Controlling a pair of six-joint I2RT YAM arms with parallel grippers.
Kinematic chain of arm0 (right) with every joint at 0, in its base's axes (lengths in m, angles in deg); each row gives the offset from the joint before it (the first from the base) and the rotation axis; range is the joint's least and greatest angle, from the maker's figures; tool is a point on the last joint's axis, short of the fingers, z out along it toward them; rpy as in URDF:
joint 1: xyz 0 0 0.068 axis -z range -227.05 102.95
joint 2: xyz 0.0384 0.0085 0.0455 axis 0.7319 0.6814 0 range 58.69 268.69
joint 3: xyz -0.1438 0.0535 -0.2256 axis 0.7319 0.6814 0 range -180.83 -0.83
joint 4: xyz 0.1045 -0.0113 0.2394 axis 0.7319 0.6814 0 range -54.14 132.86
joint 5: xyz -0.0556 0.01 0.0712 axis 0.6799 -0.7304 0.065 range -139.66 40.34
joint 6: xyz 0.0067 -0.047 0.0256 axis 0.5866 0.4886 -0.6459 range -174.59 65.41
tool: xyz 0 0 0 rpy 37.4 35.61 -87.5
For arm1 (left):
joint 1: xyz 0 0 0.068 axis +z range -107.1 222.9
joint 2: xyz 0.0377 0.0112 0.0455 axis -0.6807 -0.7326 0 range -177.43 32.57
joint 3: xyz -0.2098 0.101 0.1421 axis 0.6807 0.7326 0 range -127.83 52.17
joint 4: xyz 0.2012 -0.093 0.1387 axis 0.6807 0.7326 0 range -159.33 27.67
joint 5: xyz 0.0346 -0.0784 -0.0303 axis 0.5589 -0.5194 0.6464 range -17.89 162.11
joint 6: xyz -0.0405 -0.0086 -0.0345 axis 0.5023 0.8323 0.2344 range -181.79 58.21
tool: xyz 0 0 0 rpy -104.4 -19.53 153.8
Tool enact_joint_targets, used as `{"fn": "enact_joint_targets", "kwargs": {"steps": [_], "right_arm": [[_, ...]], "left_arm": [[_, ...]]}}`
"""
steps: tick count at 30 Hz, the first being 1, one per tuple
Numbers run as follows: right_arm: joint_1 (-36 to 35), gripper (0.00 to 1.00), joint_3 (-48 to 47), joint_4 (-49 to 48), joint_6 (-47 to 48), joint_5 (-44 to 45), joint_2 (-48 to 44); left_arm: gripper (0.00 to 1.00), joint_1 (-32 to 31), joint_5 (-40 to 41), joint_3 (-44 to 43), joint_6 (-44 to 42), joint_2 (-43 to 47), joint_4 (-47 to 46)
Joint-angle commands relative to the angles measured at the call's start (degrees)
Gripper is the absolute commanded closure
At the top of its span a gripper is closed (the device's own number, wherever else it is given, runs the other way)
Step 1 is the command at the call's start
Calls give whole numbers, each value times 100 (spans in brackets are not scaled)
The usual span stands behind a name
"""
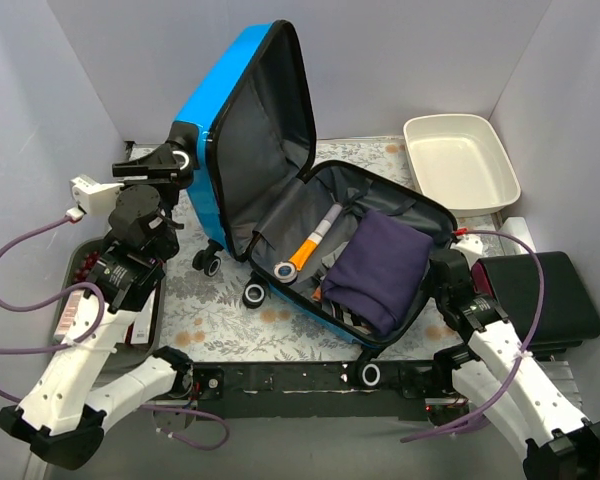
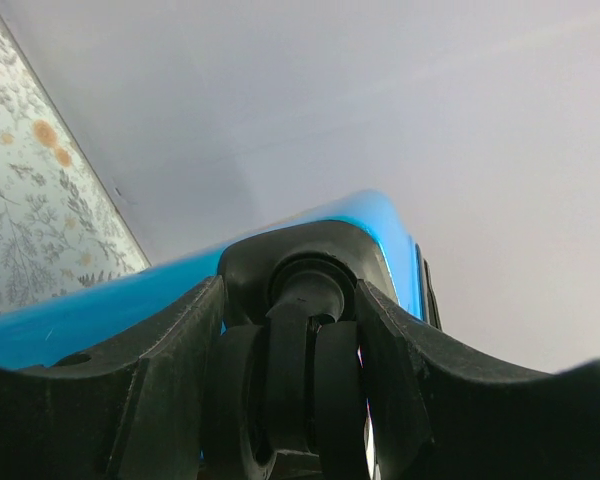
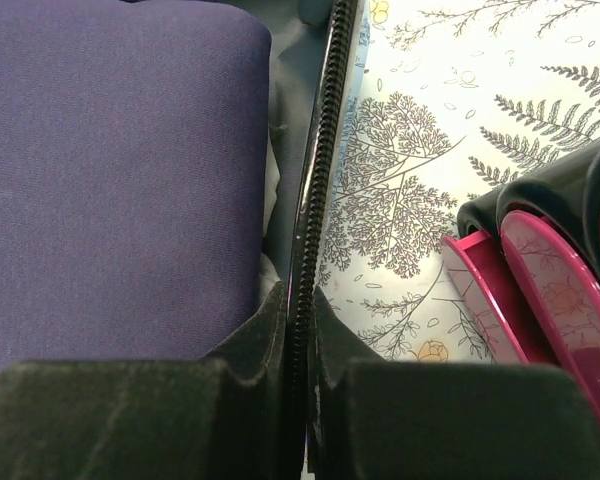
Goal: Open, take out, and arrange the luggage
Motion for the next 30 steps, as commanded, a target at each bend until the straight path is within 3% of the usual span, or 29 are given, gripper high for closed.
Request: {"fn": "enact_joint_targets", "kwargs": {"steps": [1,6,12,19,30], "right_arm": [[-114,99,-358,-713,601,-948,110],[-114,99,-402,-679,759,-1168,287],[-114,99,-1008,198,1032,-545,146],[-114,99,-1079,147,1252,-763,40],[-114,99,-728,-54,1208,-1352,330]], "left_arm": [[100,47,4,516,193,-728,2194],[100,398,259,428,651,-1150,2958],[100,679,453,839,1063,-1309,3346],[100,1329,-101,1964,897,-1484,2450],[100,1848,-259,2248,669,-2249,1932]]}}
